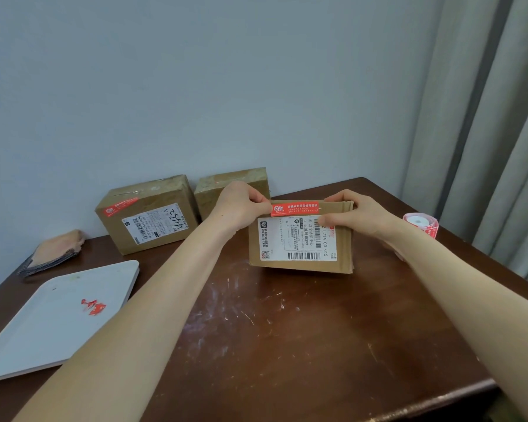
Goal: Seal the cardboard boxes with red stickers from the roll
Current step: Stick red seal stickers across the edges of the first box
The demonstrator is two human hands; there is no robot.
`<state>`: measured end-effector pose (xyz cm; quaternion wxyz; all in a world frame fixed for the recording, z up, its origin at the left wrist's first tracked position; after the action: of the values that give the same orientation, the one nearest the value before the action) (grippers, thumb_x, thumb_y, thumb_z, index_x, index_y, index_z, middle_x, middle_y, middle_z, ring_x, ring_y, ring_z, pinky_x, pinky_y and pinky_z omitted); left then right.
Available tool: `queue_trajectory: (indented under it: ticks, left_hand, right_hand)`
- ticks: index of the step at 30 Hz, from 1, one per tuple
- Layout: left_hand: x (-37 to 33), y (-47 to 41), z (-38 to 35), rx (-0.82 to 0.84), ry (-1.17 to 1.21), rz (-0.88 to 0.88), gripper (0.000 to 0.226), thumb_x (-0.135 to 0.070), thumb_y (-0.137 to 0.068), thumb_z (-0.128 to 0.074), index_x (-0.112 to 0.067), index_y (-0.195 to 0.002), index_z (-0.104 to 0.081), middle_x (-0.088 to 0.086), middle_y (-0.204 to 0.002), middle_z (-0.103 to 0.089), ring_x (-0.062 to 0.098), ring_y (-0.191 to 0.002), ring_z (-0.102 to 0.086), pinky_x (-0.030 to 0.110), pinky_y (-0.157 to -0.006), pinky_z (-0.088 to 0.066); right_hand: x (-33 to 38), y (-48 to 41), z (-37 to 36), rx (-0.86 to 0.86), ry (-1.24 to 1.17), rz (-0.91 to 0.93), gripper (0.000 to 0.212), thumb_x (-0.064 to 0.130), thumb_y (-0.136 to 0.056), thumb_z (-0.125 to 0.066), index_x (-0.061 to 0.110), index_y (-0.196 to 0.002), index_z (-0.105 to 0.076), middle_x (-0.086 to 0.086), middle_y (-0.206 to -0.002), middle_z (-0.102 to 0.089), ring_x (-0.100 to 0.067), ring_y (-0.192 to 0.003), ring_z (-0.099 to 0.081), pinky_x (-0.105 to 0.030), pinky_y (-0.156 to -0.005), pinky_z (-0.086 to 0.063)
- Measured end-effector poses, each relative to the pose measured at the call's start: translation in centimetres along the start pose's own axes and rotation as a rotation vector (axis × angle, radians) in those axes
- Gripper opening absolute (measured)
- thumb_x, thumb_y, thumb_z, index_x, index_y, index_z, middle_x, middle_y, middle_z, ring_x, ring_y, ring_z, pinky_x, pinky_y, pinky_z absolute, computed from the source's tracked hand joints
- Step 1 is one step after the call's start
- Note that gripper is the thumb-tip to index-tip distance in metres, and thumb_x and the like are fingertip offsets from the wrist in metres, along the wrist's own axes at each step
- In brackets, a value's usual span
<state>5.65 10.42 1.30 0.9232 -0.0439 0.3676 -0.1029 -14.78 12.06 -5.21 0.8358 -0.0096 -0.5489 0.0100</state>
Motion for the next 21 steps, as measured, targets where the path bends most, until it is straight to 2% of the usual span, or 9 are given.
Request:
queue_trajectory:
  ticks: [4,8,15,21]
  left_hand:
    - [-0.01,0.07,-0.03,0.010,-0.004,0.003,0.011,-0.018,-0.083,-0.068,-0.010,-0.078,-0.073,0.003,-0.099,-0.070,0.005,-0.072,-0.053,0.017,-0.058,-0.037]
    - [-0.02,0.08,0.00,0.016,-0.008,0.013,0.012,-0.019,-0.083,-0.069,-0.008,-0.083,-0.074,0.004,-0.103,-0.069,0.008,-0.082,-0.053,0.015,-0.060,-0.038]
    - [-0.08,0.19,0.02,0.041,-0.005,0.038,0.015,-0.019,-0.083,-0.069,-0.006,-0.089,-0.074,-0.001,-0.094,-0.065,0.007,-0.081,-0.052,0.015,-0.059,-0.036]
    - [-0.17,0.34,0.02,0.057,-0.014,0.041,0.011,-0.019,-0.083,-0.069,-0.009,-0.085,-0.073,-0.001,-0.093,-0.063,0.011,-0.086,-0.052,0.017,-0.060,-0.036]
  right_hand:
    - [-0.16,-0.12,-0.10,0.007,-0.007,-0.002,0.044,0.028,-0.075,-0.079,0.022,-0.113,-0.059,0.001,-0.099,-0.071,-0.011,-0.091,-0.068,-0.024,-0.073,-0.052]
    - [-0.14,-0.17,-0.05,0.007,-0.013,0.003,0.043,0.028,-0.074,-0.080,0.022,-0.112,-0.059,0.001,-0.098,-0.071,-0.011,-0.091,-0.068,-0.023,-0.072,-0.051]
    - [-0.35,-0.29,-0.13,0.024,-0.015,0.002,0.044,0.028,-0.074,-0.080,0.023,-0.112,-0.059,0.001,-0.099,-0.071,-0.013,-0.092,-0.068,-0.028,-0.079,-0.055]
    - [-0.28,-0.29,-0.17,0.029,-0.023,0.001,0.044,0.027,-0.074,-0.080,0.023,-0.112,-0.059,0.002,-0.096,-0.072,-0.011,-0.089,-0.069,-0.026,-0.075,-0.054]
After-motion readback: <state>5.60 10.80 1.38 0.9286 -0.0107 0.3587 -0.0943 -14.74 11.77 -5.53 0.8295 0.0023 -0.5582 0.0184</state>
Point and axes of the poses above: each hand's wrist, its own y-axis away from the middle knuckle, its own z-axis out of the back of the hand, x = y × z, the point moved 10 cm from there along -y, towards the middle knuckle
